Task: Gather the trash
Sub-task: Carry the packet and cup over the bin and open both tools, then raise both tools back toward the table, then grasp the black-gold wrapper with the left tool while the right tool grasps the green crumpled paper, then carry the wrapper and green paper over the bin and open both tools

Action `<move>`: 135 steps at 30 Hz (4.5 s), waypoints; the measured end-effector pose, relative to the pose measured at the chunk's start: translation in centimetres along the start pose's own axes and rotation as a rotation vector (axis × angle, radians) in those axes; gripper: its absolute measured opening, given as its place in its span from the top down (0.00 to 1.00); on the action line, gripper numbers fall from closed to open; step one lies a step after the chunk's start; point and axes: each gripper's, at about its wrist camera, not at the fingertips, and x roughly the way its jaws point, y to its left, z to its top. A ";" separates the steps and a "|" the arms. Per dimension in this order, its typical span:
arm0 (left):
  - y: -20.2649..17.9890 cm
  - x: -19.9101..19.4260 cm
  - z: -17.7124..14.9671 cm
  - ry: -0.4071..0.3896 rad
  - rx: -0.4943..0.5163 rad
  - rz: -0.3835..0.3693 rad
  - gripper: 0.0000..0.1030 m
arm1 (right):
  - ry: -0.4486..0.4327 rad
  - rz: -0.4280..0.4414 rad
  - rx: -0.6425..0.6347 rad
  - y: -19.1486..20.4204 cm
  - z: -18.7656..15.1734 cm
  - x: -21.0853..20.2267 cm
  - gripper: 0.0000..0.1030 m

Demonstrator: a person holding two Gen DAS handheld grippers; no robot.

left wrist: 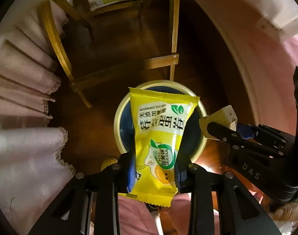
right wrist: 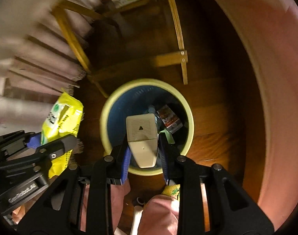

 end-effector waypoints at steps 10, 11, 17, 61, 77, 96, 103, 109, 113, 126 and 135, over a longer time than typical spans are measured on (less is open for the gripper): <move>2.1 2.8 0.4 -0.003 0.006 0.039 0.15 | -0.003 -0.025 0.001 -0.8 0.0 3.3 0.55; 2.8 2.5 0.5 -0.009 0.000 0.042 0.15 | -0.007 -0.023 0.005 -0.8 0.0 2.9 0.55; 4.7 -2.4 0.7 -0.057 -0.024 0.050 0.15 | -0.034 -0.020 0.000 0.9 0.7 -1.7 0.54; 1.8 -56.6 10.0 -0.610 -0.043 0.297 0.14 | -0.533 0.109 -0.362 16.1 15.2 -51.2 0.50; 15.2 -52.0 28.2 -0.506 -0.082 0.250 0.15 | -0.493 0.018 -0.338 22.4 30.6 -43.5 0.50; 24.6 -41.6 51.1 -0.340 0.115 0.049 0.15 | -0.272 -0.296 -0.383 28.8 46.8 -23.1 0.50; 23.9 -37.5 54.6 -0.279 0.147 -0.020 0.15 | -0.255 -0.377 -0.399 28.3 48.3 -20.0 0.55; 23.2 -33.6 57.7 -0.197 0.122 -0.052 0.15 | -0.264 -0.326 -0.345 26.9 48.7 -21.2 0.68; 23.0 -31.4 59.5 -0.165 0.094 -0.060 0.15 | -0.272 -0.219 -0.239 25.6 48.7 -23.0 0.70; 22.4 -30.3 60.1 -0.179 0.089 -0.028 0.40 | -0.283 -0.022 -0.111 25.0 46.3 -27.4 0.71; 20.6 -37.6 53.0 -0.312 0.092 -0.006 0.41 | -0.330 0.043 -0.130 24.9 43.1 -31.0 0.71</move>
